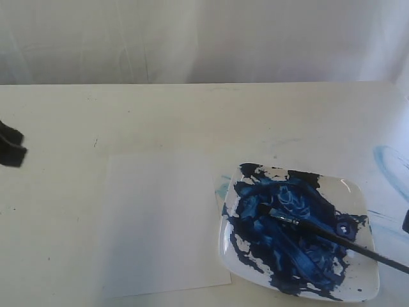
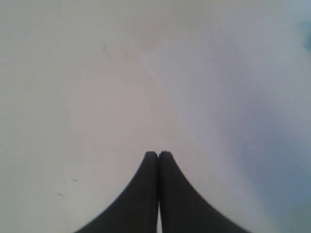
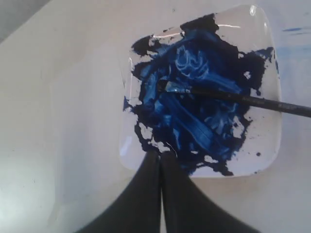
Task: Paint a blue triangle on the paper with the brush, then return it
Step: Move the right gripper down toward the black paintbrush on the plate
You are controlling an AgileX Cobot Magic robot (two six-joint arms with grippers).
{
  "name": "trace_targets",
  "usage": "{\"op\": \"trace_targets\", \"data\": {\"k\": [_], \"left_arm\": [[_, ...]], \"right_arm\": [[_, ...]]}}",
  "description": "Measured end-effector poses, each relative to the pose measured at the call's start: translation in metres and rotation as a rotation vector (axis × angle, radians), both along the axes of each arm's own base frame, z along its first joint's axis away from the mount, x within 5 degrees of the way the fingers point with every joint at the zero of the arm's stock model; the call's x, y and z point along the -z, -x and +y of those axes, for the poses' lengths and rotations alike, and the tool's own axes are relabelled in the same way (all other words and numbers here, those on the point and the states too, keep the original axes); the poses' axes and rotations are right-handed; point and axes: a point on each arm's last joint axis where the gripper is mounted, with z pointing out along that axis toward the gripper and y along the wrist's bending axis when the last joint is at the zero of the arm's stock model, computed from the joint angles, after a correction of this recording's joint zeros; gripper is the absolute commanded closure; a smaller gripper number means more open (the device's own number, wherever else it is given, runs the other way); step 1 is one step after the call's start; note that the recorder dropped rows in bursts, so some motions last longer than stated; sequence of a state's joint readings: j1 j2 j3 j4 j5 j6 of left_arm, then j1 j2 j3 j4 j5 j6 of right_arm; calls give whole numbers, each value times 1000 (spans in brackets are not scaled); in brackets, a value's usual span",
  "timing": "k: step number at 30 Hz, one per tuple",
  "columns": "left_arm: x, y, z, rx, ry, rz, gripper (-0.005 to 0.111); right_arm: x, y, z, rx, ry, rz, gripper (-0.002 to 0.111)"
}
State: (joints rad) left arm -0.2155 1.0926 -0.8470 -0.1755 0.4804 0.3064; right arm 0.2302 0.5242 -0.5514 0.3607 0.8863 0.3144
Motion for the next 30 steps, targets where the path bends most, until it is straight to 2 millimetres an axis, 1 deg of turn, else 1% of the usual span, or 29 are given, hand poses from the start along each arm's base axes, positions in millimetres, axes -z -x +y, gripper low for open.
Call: {"op": "trace_targets", "data": {"k": [2, 4, 6, 8, 11, 13, 20, 24, 30], "left_arm": [[13, -7, -16, 146, 18, 193, 107], [26, -9, -29, 286, 69, 337, 107], [36, -10, -39, 391, 132, 425, 107], [48, -12, -43, 439, 162, 483, 107], [66, -13, -45, 438, 175, 531, 107], [75, -13, -46, 429, 189, 548, 107], [94, -14, -58, 456, 184, 559, 107], [105, -20, -60, 452, 170, 576, 107], [123, -24, -61, 456, 152, 624, 107]], "right_arm": [[-1, -1, 1, -16, 20, 48, 108], [2, -3, 2, -29, 35, 103, 108], [5, -4, 3, -36, 44, 139, 108], [6, -7, 3, -37, 48, 156, 108], [8, -10, 3, -36, 56, 172, 108], [9, -12, 4, -31, 60, 178, 108], [16, -29, 6, 20, 52, 223, 108], [21, -40, 8, 44, 47, 262, 108], [31, -58, 10, 144, 2, 327, 108]]}}
